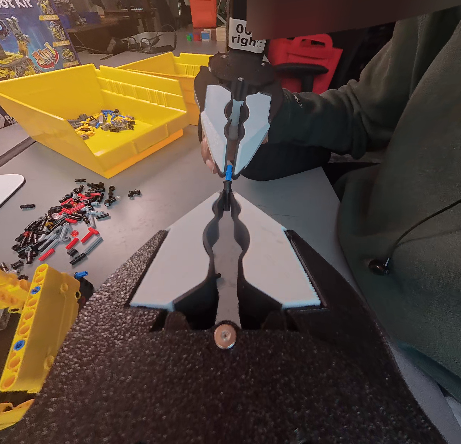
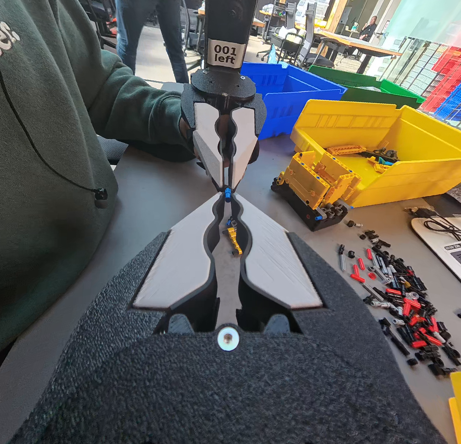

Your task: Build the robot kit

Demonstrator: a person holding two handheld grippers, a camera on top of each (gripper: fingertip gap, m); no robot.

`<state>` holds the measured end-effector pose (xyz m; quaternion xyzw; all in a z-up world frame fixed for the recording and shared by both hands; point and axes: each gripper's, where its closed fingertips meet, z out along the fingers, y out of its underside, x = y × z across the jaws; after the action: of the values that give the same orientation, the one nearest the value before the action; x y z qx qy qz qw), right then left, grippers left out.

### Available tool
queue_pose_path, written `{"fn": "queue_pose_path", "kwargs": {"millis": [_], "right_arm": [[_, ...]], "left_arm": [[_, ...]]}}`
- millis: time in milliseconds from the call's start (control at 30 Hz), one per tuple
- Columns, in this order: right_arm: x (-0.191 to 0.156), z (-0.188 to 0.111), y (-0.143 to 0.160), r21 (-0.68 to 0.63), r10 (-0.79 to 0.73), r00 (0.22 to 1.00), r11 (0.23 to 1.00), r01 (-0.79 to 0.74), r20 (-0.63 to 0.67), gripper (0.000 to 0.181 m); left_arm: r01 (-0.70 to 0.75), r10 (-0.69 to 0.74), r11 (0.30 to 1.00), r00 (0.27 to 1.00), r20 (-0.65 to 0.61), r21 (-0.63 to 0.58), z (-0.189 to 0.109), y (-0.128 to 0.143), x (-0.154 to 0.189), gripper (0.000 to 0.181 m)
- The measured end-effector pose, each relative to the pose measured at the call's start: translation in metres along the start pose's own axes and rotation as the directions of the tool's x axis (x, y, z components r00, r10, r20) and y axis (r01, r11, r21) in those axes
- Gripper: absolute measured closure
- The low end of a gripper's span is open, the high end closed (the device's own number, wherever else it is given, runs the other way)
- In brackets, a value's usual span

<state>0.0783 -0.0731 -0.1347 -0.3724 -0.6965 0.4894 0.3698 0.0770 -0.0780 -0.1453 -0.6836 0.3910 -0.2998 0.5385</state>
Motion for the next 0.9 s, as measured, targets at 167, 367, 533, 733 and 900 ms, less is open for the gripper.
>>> {"fn": "queue_pose_path", "kwargs": {"millis": [167,367,533,733,900], "right_arm": [[0.002,0.002,0.010,-0.058,0.033,0.999,0.998,-0.033,-0.005,0.177],[0.002,0.004,0.018,-0.127,0.059,0.998,0.990,-0.059,-0.004,0.178],[0.001,0.007,0.032,-0.214,0.025,1.000,0.976,-0.028,-0.015,0.178],[-0.001,0.015,0.061,-0.378,0.006,1.000,0.926,-0.015,-0.026,0.178],[-0.003,0.022,0.078,-0.462,0.041,0.998,0.885,-0.058,-0.047,0.178]], "left_arm": [[-0.059,0.062,0.997,0.997,0.051,-0.044,0.001,0.004,-0.003,0.178],[-0.203,0.220,0.968,0.969,0.116,-0.145,0.003,0.012,-0.006,0.179],[-0.240,0.271,0.944,0.956,0.115,-0.228,0.006,0.024,-0.007,0.179],[-0.303,0.368,0.864,0.925,0.094,-0.403,0.010,0.053,-0.011,0.179],[-0.316,0.402,0.811,0.912,0.077,-0.493,0.012,0.070,-0.013,0.179]]}}
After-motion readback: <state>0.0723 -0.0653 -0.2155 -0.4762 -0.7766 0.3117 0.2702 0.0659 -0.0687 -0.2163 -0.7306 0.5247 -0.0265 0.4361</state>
